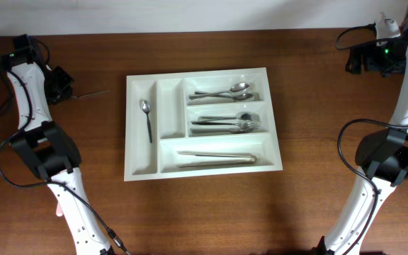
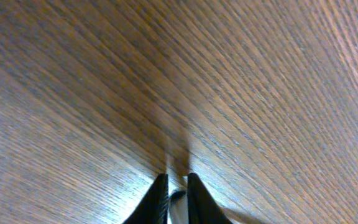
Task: Pack container
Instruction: 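Lift the spoon and carry it right toward the tray's left compartment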
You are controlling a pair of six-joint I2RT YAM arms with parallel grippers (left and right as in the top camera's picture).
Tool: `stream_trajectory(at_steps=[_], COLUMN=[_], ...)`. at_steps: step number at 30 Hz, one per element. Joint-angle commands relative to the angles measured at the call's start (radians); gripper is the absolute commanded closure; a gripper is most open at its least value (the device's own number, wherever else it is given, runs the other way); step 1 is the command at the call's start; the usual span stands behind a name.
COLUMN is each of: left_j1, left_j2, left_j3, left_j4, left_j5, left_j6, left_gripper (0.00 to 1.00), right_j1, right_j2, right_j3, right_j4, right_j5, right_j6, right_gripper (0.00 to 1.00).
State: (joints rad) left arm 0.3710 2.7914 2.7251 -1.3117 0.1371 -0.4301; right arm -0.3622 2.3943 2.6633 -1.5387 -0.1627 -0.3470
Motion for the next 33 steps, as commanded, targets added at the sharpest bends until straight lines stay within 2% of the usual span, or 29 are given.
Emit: stream_trajectory(at_steps=[1,4,5,6,14,24,31,33], left_j1=[0.005,0.005,0.005,0.005,0.005,0.005,0.036,0.050], left_j2=[0.008,0.008,0.008,0.008,0.008,0.006,0.005,0.005], left_j3=[0.008,0.008,0.008,0.008,0.008,0.033,0.185,0.240], left_j4=[0.000,0.001,0.001,0.001,-0.007,-0.014,-0.073,-0.096], left_j5=[0.039,0.043,0.043,0.043,0.055,0.253,0.253,0.275], left_j6=[0.013,0.014,0.014,0.014,0.023,0.138,0.172,0.223], left_gripper=[0.89,0.89,0.92,0.98,0.98,0.98,0.98,0.98], right_j1=[-0.005,-0.005,-0.005,-0.005,-0.005,-0.005,-0.005,-0.005], right_j2=[-0.014,-0.014,-0.014,-0.014,-0.014,-0.014,-0.014,-0.014], right_j3=[-0.005,-0.005,-0.005,-0.005,-0.005,-0.005,-0.005,-0.005], right_j4=[0.003,0.003,0.003,0.002,0.003,0.003,0.003,0.003], right_j5=[0.002,0.002,0.002,0.002,0.002,0.002,0.002,0.002], right_j6=[0.001,0.001,0.001,0.001,0.001,0.001,0.001,0.001], right_gripper=[0.01,0.01,0.01,0.01,0.01,0.01,0.01,0.01])
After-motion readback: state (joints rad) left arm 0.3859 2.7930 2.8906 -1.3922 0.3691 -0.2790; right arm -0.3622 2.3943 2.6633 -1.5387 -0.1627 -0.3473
